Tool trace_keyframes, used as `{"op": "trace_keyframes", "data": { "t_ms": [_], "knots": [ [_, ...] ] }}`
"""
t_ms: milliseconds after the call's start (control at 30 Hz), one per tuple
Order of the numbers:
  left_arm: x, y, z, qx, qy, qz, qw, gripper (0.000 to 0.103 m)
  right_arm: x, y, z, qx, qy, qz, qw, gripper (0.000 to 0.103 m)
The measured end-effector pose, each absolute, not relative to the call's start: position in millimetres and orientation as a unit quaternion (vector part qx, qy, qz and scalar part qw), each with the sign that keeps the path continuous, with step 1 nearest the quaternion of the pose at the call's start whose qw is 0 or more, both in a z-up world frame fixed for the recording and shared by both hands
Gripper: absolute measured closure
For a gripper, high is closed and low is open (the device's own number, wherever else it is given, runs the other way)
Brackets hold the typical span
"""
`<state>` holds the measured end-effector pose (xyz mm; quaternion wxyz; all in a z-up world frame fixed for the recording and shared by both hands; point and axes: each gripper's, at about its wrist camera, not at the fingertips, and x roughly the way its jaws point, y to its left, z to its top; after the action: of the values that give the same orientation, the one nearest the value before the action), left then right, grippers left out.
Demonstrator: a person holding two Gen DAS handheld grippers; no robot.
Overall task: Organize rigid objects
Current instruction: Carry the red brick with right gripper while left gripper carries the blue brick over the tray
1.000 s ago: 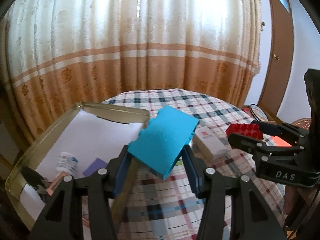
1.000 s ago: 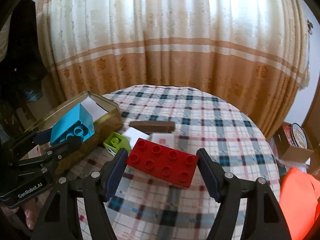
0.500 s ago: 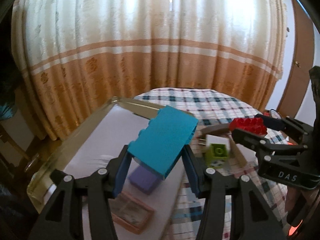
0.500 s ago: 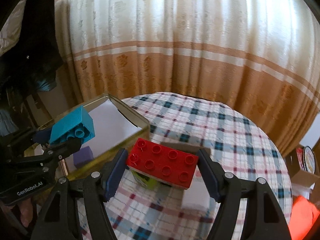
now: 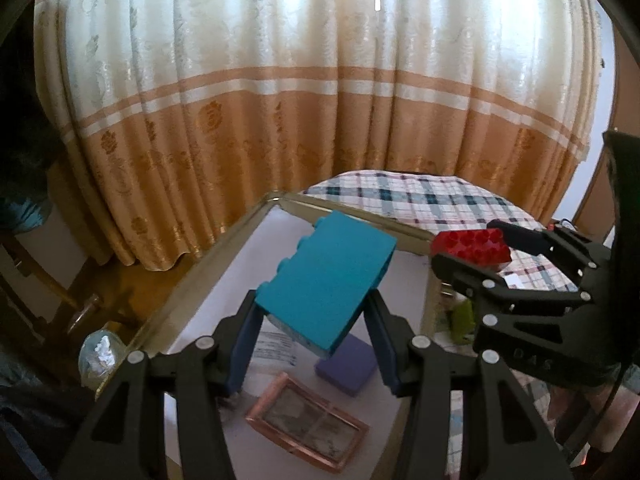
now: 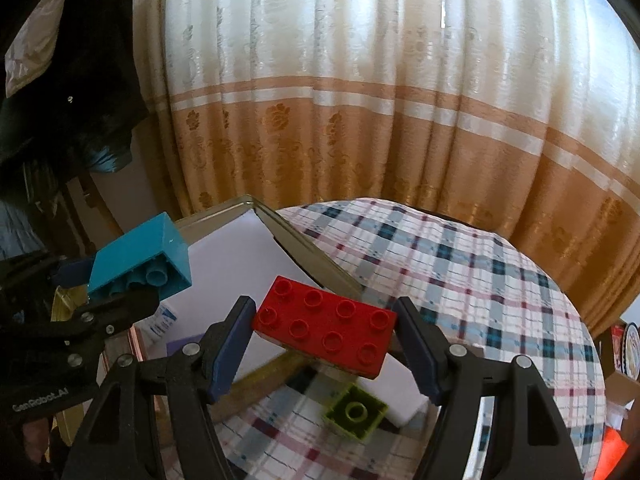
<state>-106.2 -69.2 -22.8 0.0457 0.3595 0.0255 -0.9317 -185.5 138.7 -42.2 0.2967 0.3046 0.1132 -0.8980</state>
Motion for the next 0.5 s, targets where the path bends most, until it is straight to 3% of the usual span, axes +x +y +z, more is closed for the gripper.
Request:
{"op": "trace_keyframes", "data": {
  "t_ms": [500],
  "knots": [
    [-131,-91,-29,0.387,0.031,-0.919,0.072,0.051,-205,100,-52,0.314,0.132,-0.886,0.315,0.030]
  ]
}}
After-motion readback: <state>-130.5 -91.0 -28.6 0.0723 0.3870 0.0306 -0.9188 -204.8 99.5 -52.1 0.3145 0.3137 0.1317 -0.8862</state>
